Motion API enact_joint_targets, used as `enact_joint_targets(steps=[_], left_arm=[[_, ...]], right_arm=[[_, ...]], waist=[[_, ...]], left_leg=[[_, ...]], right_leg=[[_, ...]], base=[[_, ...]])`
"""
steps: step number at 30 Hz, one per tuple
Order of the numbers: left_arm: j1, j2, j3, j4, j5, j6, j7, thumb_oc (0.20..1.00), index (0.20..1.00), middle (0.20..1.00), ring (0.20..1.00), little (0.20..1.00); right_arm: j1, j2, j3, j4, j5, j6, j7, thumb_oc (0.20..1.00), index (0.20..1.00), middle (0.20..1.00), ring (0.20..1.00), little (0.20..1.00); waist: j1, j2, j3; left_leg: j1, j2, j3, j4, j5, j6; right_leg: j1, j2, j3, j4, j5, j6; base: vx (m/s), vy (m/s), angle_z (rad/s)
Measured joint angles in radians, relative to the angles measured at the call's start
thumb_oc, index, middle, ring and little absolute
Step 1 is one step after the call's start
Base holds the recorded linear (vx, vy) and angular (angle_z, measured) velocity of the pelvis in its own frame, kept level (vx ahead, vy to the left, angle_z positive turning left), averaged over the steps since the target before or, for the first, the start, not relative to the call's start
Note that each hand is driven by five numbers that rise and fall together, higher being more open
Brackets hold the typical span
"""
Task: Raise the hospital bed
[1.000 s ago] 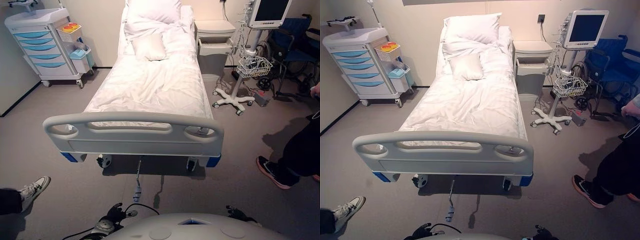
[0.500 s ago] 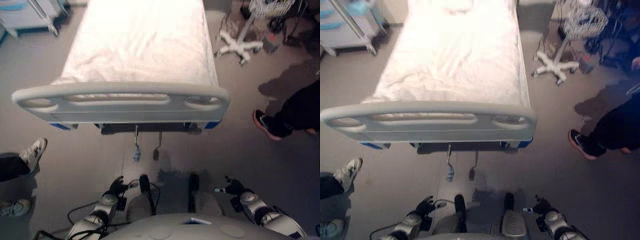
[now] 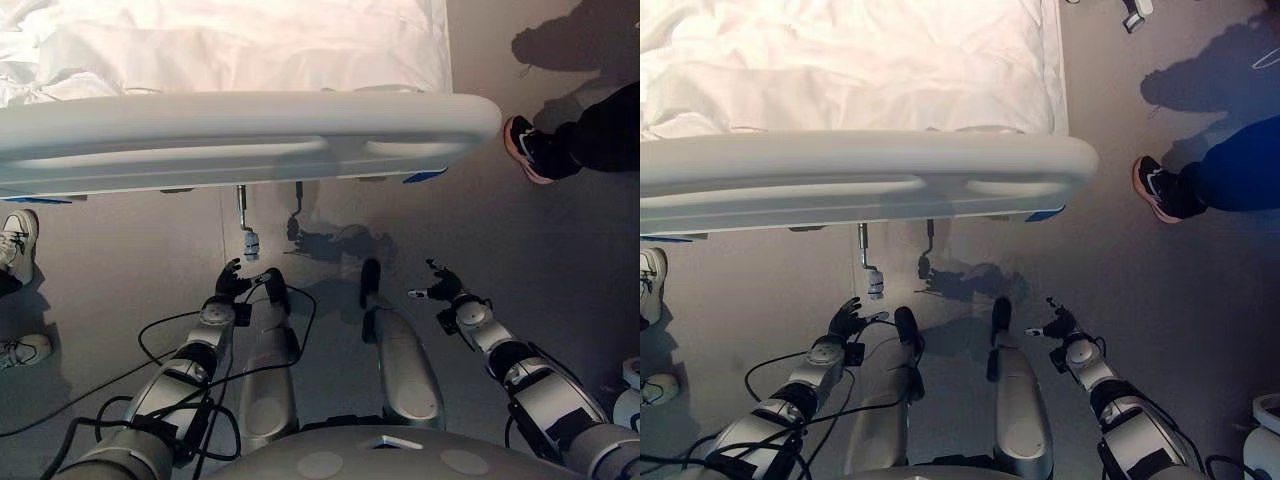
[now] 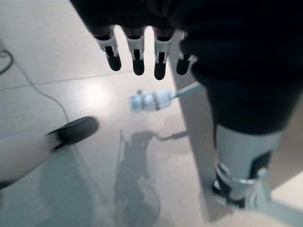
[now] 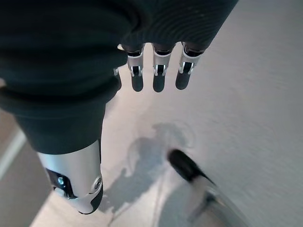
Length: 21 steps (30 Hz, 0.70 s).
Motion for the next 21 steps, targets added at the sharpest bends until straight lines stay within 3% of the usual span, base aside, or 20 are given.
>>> enact_joint_targets(steps=[3,9,21], left_arm=[[-0.031,0.04,-0.002,-0.092,-0.03,-0.007,0.02,1.0,1.0,1.0,1.0,1.0],[-0.154,0.118,0.001,-0.118,-0.04,-0.016,0.049,1.0,1.0,1.0,1.0,1.0],[-0.215,0.228,-0.001,-0.173,-0.039,-0.019,0.101,1.0,1.0,1.0,1.0,1.0]], right_arm=[[0.001,-0.046,0.022,-0.105,-0.023,-0.006,-0.008,1.0,1.0,1.0,1.0,1.0],[-0.035,-0.062,0.018,-0.154,-0.039,-0.013,-0.026,1.0,1.0,1.0,1.0,1.0],[-0.02,-0.128,0.013,-0.32,-0.039,-0.037,-0.061,1.0,1.0,1.0,1.0,1.0]], waist=[[-0.004,-0.01,0.025],[-0.014,-0.036,0.113],[-0.04,-0.04,0.123]], left_leg=[[-0.073,0.002,-0.005,0.034,0.0,0.001],[-0.165,0.006,-0.012,0.068,0.003,0.0],[-0.323,0.012,-0.029,0.093,0.013,-0.005]], right_leg=[[-0.068,-0.002,0.002,0.025,-0.001,-0.002],[-0.163,-0.003,0.009,0.064,0.002,-0.009],[-0.314,0.001,0.007,0.079,0.013,-0.023]], base=[[-0.06,-0.022,0.01],[-0.05,-0.01,0.01],[-0.01,-0.021,0.0]])
